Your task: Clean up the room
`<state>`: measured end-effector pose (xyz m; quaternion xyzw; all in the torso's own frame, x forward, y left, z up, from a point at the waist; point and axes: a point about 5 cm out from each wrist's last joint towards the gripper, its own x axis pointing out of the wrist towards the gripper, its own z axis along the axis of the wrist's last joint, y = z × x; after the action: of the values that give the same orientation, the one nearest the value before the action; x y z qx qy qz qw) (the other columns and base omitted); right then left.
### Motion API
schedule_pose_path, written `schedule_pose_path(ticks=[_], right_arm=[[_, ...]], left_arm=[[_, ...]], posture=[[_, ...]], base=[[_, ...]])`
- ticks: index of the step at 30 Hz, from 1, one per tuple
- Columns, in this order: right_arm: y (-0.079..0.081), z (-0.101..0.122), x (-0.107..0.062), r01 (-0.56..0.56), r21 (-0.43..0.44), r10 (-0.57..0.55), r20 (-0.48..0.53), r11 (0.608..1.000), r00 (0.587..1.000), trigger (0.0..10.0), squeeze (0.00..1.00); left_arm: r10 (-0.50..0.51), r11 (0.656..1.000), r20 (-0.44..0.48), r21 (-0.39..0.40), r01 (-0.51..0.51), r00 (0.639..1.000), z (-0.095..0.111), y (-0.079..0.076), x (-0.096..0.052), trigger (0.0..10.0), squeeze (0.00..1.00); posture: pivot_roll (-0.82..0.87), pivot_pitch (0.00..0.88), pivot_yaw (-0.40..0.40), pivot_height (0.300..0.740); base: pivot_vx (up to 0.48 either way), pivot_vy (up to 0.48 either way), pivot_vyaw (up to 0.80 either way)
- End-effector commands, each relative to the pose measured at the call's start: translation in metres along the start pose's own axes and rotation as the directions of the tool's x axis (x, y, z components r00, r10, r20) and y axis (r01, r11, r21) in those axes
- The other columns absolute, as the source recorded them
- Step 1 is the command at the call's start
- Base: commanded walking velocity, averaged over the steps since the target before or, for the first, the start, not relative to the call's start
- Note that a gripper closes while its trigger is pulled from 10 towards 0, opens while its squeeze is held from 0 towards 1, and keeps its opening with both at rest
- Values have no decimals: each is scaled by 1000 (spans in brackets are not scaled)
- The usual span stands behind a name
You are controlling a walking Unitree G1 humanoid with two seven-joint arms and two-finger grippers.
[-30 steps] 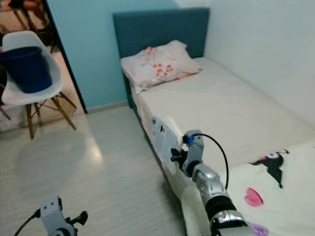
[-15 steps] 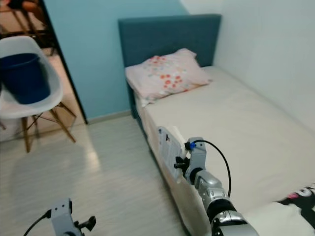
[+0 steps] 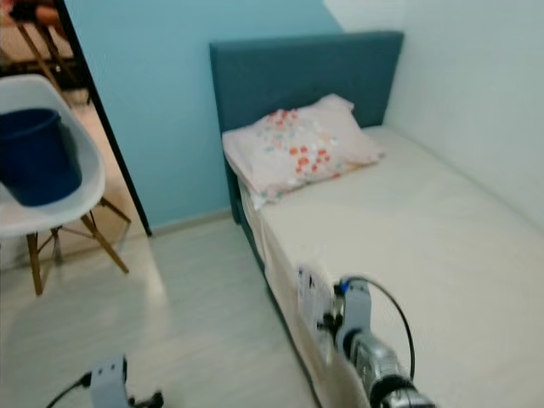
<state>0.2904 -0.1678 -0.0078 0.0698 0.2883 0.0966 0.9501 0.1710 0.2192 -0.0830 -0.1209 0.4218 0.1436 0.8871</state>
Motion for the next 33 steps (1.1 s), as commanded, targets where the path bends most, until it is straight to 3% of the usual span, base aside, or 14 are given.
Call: schedule_pose_path(ticks=[1, 7, 17, 27, 28, 29, 33], right_arm=[[8, 7, 3, -24, -16, 25, 30, 1000, 999, 10000, 0], [18, 25, 8, -69, -34, 72, 98, 997, 993, 10000, 0], [18, 34, 9, -77, -20, 79, 131, 997, 988, 10000, 0], [16, 44, 10, -98, 92, 81, 172, 991, 982, 10000, 0], [13, 46, 10, -90, 138, 66, 167, 986, 984, 10000, 0], [5, 54, 10, -73, 257, 25, 185, 964, 982, 10000, 0], [-2, 59, 8, -66, 325, -1, 201, 944, 980, 10000, 0]], left_arm=[[6, 1000, -11, 17, -5, 1000, -1, 2, 0, 10000, 0], [6, 1000, -4, 16, -6, 1000, 3, 2, 1, 10000, 0], [3, 1000, -14, 28, -3, 1000, 1, 2, 0, 10000, 0], [4, 1000, -14, 26, -4, 1000, 1, 2, 0, 10000, 0], [5, 1000, -2, 16, -5, 1000, 4, 1, 1, 10000, 0], [61, 998, 16, -18, -61, 998, 11, 5, 2, 10000, 0], [81, 996, 23, -22, -81, 996, 15, 5, 3, 10000, 0]], posture=[[-72, 0, -27, 740], [-71, 0, -26, 740], [-76, 0, -22, 740], [-80, 0, -26, 740], [-82, 0, -28, 740], [-81, 0, -31, 730], [-83, 0, -31, 715]], base=[[480, 0, 0], [480, 0, 0], [480, 0, 0], [480, 0, 0], [480, 0, 0], [0, 0, 0], [0, 0, 0]])
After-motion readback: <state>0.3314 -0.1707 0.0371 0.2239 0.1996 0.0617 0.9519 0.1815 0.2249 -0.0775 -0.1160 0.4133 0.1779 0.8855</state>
